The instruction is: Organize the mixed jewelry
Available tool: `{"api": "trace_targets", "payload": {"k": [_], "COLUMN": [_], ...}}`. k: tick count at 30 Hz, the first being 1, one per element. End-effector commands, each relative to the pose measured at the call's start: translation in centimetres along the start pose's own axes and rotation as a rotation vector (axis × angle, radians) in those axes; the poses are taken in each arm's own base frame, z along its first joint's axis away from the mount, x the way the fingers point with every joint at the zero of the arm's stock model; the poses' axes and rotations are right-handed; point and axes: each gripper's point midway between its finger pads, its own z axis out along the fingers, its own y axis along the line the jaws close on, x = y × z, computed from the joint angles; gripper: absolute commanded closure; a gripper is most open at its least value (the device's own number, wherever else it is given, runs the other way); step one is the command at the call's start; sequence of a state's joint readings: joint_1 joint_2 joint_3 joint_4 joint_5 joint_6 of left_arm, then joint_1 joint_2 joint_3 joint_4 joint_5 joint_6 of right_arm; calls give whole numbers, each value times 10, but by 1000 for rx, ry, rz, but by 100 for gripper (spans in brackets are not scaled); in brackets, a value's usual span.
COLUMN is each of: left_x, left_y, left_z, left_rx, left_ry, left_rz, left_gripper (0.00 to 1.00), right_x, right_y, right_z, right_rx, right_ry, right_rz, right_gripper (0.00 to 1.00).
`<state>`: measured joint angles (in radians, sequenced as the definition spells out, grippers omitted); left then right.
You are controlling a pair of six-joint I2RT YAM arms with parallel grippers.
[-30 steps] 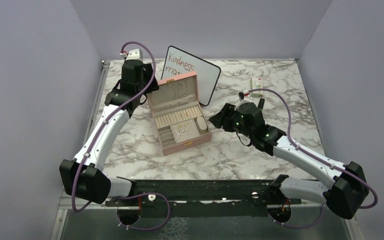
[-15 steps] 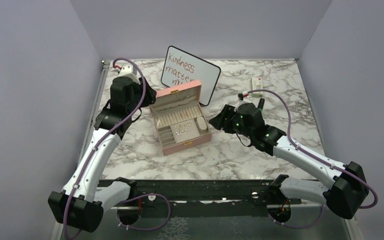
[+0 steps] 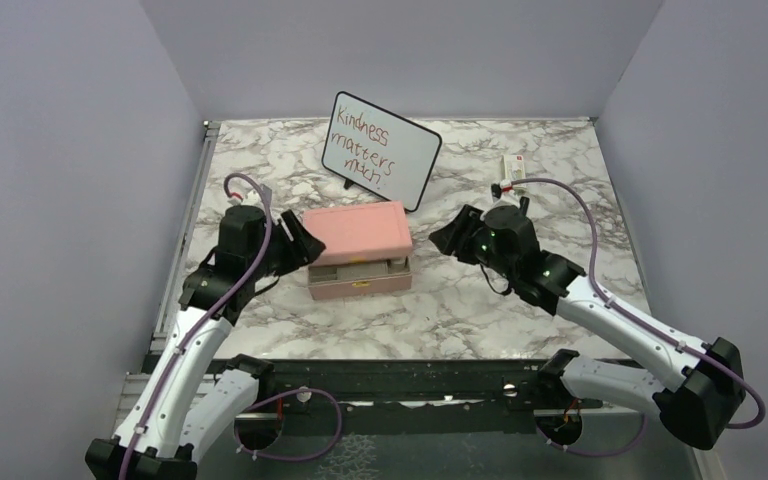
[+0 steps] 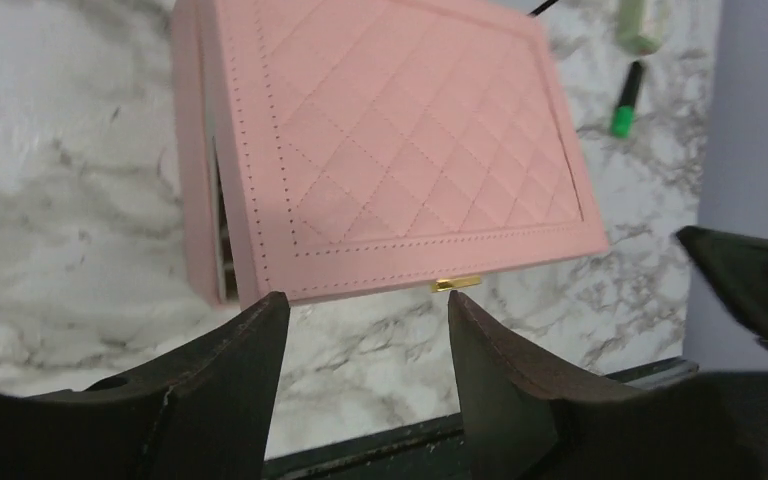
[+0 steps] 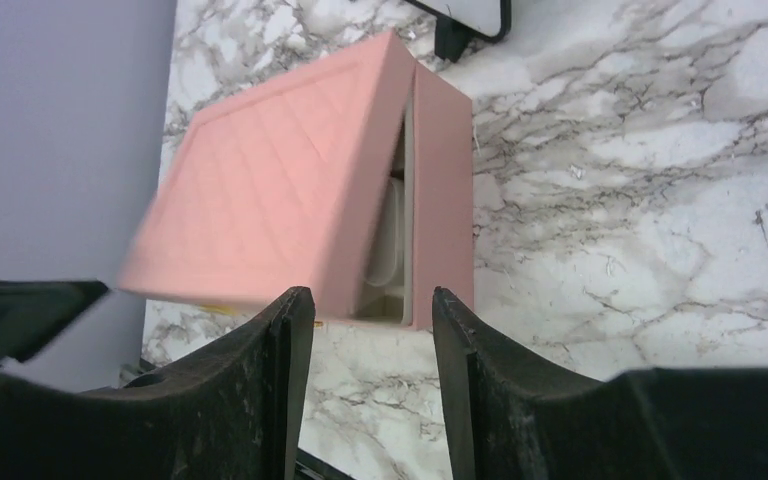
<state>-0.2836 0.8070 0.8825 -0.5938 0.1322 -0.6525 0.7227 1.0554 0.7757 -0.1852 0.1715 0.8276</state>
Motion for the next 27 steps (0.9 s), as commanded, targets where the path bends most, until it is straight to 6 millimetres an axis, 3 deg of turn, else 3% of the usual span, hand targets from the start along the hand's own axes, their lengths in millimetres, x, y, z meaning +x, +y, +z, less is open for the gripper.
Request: {"api": "trace_targets", "payload": {"k": [1,8,12,15,19,27], "left_x": [74,83,65,49,44,85], "left_y": [38,46,66,68,64,80], "left_z": [-9,-14,-4,7,24,39], "left_rx": [-137,-167,-284,-303,-272,-293], "left_ry": [264,300,230,185,167,373], "left_rz": [-136,-125,-68,-35,-28,-1], "left_gripper": [36,24,24,30,39,54], "right_x": [-24,-3,19,33,51,80], "right_y": [16,42,47,44,30,-2], "right_z": [-6,12,29,38,46,52], "right_rx": [-26,-127,-142,-127,-74,47], "right_ry": [-52,103,216,292,379,504], "right_rz": [-73,-144,-145,-158,-179,-195], "right_gripper": [47,41,41,44,48,59]}}
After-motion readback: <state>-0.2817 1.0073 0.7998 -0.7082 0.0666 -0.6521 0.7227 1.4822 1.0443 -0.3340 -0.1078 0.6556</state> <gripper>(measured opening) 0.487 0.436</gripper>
